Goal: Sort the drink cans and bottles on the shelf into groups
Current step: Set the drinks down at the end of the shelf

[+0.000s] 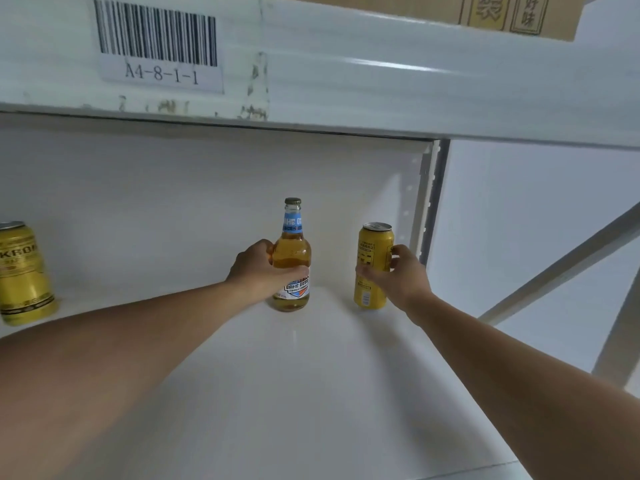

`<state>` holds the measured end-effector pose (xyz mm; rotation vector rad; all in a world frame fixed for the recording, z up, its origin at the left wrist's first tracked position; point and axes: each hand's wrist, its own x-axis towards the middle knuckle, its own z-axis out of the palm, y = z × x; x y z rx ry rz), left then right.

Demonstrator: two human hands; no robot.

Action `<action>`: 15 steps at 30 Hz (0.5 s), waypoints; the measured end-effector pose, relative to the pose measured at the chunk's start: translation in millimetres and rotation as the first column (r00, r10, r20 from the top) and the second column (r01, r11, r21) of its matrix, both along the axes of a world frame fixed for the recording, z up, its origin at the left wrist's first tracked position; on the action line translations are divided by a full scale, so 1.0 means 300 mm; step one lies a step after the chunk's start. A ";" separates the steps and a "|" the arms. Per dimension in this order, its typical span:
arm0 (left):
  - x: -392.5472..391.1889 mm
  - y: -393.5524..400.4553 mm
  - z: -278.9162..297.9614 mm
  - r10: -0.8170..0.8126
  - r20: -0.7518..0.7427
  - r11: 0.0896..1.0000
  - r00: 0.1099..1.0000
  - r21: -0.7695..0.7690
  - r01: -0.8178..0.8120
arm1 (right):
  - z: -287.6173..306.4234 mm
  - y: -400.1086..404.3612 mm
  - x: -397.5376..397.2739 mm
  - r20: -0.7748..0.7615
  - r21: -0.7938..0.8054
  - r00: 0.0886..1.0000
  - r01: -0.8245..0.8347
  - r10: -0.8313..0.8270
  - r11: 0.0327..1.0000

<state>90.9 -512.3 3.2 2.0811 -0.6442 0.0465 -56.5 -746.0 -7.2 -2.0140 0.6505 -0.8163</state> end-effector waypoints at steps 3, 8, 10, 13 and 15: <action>0.021 -0.022 -0.011 -0.039 0.000 0.999 0.999 -0.009 0.039 | -0.007 -0.018 0.013 -0.015 -0.004 1.000 0.019 -0.019 1.000; 0.050 -0.061 -0.033 -0.059 -0.016 0.998 0.998 -0.013 0.059 | -0.032 -0.046 0.023 0.001 0.023 0.999 0.049 -0.049 0.999; 0.061 -0.069 -0.040 -0.064 -0.019 0.998 0.998 -0.010 0.064 | -0.040 -0.055 0.028 0.012 0.037 0.999 0.052 -0.052 0.998; 0.081 -0.076 -0.046 -0.070 -0.022 0.997 0.997 -0.011 0.070 | -0.048 -0.067 0.037 0.017 0.038 0.999 0.041 -0.042 0.998; 0.087 -0.077 -0.047 -0.070 -0.019 0.998 0.997 -0.004 0.070 | -0.054 -0.074 0.041 0.015 0.035 0.999 0.030 -0.030 0.999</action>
